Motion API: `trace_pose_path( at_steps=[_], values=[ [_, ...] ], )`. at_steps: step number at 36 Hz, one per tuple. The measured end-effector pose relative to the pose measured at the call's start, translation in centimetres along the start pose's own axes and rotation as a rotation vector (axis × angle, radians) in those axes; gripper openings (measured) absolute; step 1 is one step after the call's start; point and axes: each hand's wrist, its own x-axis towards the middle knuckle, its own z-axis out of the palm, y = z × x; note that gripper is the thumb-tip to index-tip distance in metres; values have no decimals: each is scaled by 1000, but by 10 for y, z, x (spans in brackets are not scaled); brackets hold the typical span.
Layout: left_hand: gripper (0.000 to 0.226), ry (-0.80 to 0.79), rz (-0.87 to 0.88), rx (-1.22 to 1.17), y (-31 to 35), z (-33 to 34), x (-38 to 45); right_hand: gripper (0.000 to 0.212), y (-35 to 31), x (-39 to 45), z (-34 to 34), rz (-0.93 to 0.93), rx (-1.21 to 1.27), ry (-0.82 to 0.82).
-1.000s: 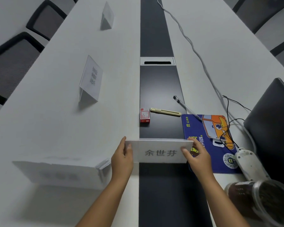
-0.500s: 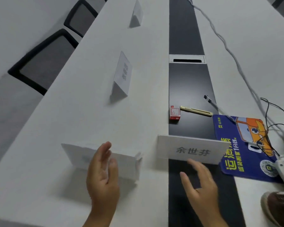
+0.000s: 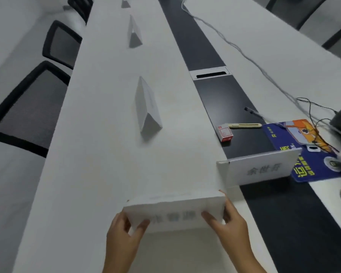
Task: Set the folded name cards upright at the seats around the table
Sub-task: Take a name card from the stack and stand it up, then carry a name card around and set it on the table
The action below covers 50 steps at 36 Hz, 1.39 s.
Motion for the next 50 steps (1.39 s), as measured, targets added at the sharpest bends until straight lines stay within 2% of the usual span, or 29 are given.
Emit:
trace_pose_path(
  at_steps=[1,6,12,16,19,23,27,30,34,40,44,50],
  values=[
    [30,-3,29,19,0,-2,-1,63,0,-5,0,2,4,20],
    [41,-95,94,50,9,-13,-30,43,9,-52,-11,3,25,152],
    [38,-256,155,71,30,17,-77,50,38,-118,-48,106,189,398],
    [44,-471,223,109,51,63,-108,46,65,-157,-87,197,255,665],
    [40,-664,342,206,68,106,-138,35,90,-192,-119,252,293,858],
    [67,-878,512,315,85,168,-193,32,124,-247,-162,311,315,1077],
    [49,-1041,550,372,89,227,-262,31,155,-302,-208,369,344,1255],
    [47,-1153,516,365,89,267,-314,36,184,-338,-242,421,324,1370],
    [39,-1254,441,375,95,316,-372,44,216,-372,-278,480,320,1468],
    [45,-1284,487,423,113,387,-431,48,251,-381,-343,533,385,1549],
    [45,-1284,493,428,136,443,-455,45,269,-368,-404,526,409,1548],
    [38,-1311,515,350,174,528,-477,50,281,-341,-502,498,380,1542]
  ],
)
